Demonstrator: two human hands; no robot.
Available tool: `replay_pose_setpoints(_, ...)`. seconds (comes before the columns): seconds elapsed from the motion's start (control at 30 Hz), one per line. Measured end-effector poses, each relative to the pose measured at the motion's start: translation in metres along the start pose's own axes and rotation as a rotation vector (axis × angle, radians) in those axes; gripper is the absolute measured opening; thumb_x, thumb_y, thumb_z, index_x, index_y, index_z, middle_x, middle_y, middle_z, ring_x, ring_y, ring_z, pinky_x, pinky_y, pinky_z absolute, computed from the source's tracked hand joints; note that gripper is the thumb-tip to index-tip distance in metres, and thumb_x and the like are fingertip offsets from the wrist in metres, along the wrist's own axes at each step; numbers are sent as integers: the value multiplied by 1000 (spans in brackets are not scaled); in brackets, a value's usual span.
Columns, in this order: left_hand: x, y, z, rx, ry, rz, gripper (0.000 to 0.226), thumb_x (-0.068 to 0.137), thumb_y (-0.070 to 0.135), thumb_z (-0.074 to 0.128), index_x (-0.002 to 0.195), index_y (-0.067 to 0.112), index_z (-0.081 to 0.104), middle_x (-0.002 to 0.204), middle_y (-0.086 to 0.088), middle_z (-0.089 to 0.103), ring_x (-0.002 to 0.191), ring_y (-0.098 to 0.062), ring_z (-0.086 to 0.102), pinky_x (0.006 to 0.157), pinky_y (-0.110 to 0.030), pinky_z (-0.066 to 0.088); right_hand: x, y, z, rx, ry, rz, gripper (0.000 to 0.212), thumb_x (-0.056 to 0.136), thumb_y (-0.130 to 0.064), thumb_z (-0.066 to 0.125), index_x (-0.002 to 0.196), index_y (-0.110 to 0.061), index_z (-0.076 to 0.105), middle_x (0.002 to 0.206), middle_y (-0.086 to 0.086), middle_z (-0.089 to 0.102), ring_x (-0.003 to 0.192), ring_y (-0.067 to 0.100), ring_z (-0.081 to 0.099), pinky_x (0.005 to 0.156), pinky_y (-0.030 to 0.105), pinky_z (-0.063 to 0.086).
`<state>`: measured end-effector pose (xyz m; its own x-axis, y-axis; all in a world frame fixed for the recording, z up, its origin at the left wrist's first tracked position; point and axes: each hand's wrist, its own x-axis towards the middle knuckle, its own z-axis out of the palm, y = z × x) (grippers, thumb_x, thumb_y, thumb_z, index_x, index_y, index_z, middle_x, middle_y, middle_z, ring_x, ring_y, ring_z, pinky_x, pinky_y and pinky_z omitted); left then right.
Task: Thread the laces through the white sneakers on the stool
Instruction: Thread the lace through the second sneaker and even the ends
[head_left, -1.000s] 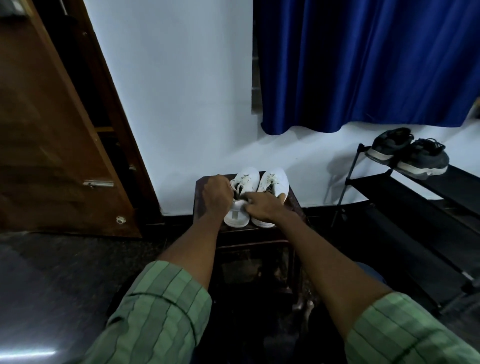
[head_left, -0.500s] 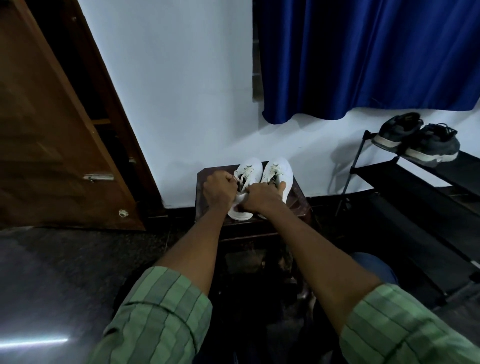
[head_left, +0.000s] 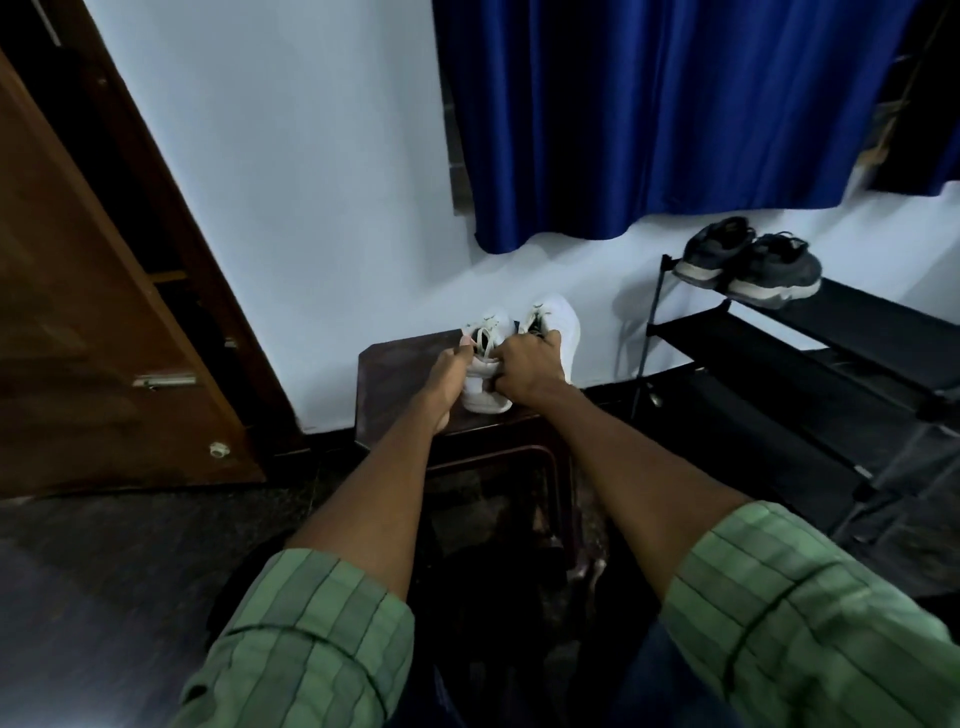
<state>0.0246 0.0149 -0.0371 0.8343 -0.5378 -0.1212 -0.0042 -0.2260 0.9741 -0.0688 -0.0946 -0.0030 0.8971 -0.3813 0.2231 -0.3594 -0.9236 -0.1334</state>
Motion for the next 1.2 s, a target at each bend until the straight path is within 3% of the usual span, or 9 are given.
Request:
replay_pose_setpoints(0.07, -11, 21, 24, -18, -46, 48, 54, 113, 43, 39, 112, 4, 75, 101, -7, 80, 91, -13, 76, 75, -20, 55, -7, 23, -21, -3, 45, 20, 14, 78, -36, 77, 87, -26, 75, 89, -2, 73, 102, 23, 67, 90, 42, 29)
replay_pose_setpoints(0.13, -16, 40, 50, -31, -76, 83, 51, 112, 43, 40, 115, 5, 74, 103, -4, 79, 89, -7, 74, 71, -16, 53, -15, 48, -42, -7, 92, 47, 19, 81, -39, 79, 94, -26, 78, 94, -2, 74, 104, 23, 66, 90, 42, 29)
replay_pose_setpoints(0.27, -15, 75, 107, -14, -145, 142, 49, 107, 52, 44, 111, 12, 72, 111, -8, 78, 108, -22, 71, 95, -35, 52, -34, 98, -81, -30, 135, 147, 15, 83, -36, 76, 88, -23, 74, 94, 1, 72, 104, 25, 65, 91, 42, 30)
replay_pose_setpoints(0.43, 8, 115, 200, 21, -208, 155, 65, 82, 68, 57, 118, 16, 68, 108, -3, 78, 105, -25, 72, 102, -47, 54, -59, 174, -120, -49, 191, 290, 13, 82, -26, 70, 74, -23, 59, 83, 2, 63, 98, 28, 65, 85, 43, 27)
replay_pose_setpoints(0.73, 49, 163, 394, -142, -315, 234, 65, 67, 67, 62, 119, 30, 73, 105, -1, 79, 102, -26, 74, 98, -50, 57, -92, 313, -171, -67, 370, 465, 11, 87, -26, 68, 89, -15, 70, 96, 10, 72, 102, 32, 63, 90, 46, 32)
replay_pose_setpoints(0.9, 7, 187, 461, -14, -387, 320, 56, 90, 54, 60, 139, 28, 63, 126, 2, 72, 114, -20, 65, 96, -33, 49, -101, 395, -164, -47, 408, 584, 14, 87, -28, 69, 90, -14, 73, 95, 11, 72, 102, 33, 63, 89, 46, 32)
replay_pose_setpoints(1.07, 41, 160, 512, 247, -344, 344, 74, 79, 71, 47, 146, 39, 55, 142, 0, 66, 129, -26, 60, 112, -45, 46, -92, 451, -139, -30, 362, 679, 16, 90, -28, 66, 92, -14, 73, 98, 12, 72, 106, 33, 62, 92, 47, 32)
replay_pose_setpoints(1.13, 50, 149, 524, 282, -374, 380, 64, 90, 56, 55, 150, 33, 53, 145, -7, 63, 133, -30, 58, 113, -44, 45, -85, 467, -124, -30, 316, 706, 16, 90, -27, 66, 95, -14, 73, 102, 12, 72, 108, 33, 62, 91, 45, 32)
replay_pose_setpoints(1.2, 62, 129, 531, 370, -400, 519, 64, 97, 24, 64, 158, 26, 44, 149, -10, 60, 135, -31, 56, 114, -41, 43, -76, 480, -106, -18, 274, 714, 13, 88, -23, 66, 94, -13, 73, 103, 12, 72, 109, 33, 62, 86, 44, 30)
